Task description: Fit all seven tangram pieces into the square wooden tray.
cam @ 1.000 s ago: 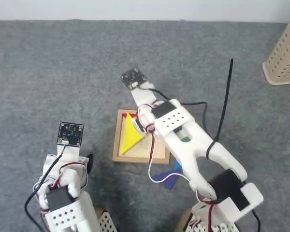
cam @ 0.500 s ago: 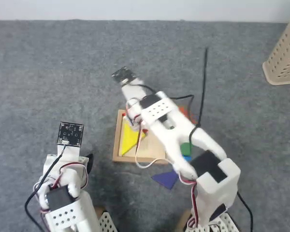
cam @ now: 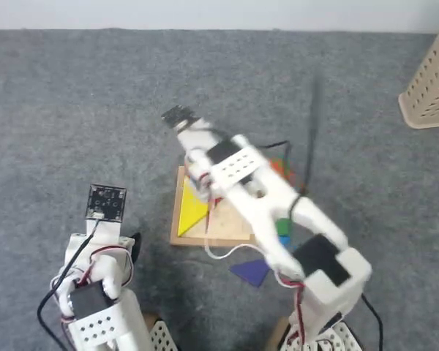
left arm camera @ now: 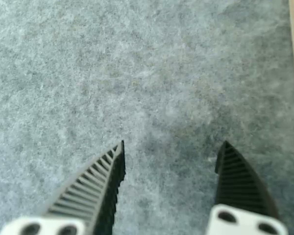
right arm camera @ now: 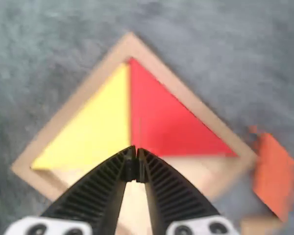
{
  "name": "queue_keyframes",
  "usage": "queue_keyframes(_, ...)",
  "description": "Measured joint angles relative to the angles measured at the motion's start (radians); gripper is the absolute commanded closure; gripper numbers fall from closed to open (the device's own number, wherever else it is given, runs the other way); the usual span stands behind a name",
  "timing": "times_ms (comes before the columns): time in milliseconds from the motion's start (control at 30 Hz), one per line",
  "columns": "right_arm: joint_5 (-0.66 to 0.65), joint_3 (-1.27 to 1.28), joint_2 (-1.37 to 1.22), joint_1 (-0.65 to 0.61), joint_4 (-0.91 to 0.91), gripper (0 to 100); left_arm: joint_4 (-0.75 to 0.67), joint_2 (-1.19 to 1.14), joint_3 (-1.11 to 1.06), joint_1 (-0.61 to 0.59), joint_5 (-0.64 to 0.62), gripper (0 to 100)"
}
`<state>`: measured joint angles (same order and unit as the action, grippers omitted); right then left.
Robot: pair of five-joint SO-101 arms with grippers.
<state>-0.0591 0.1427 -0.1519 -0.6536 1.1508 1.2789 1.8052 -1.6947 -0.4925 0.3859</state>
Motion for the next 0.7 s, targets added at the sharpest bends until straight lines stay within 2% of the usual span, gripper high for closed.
queue_keyframes(267,0.0,0.068,0.183,0.203,0.112,98.8,0.0,0.0,0.0,0.0,0.0,72)
queue_keyframes(367,-0.008,0.138,0.187,0.229,0.117,97.6,0.0,0.0,0.0,0.0,0.0,72)
queue_keyframes(567,-0.095,0.195,0.187,0.235,0.052,81.5,0.0,0.0,0.0,0.0,0.0,72)
queue_keyframes(700,-0.135,0.195,0.187,0.238,-0.015,80.8,0.0,0.0,0.0,0.0,0.0,72)
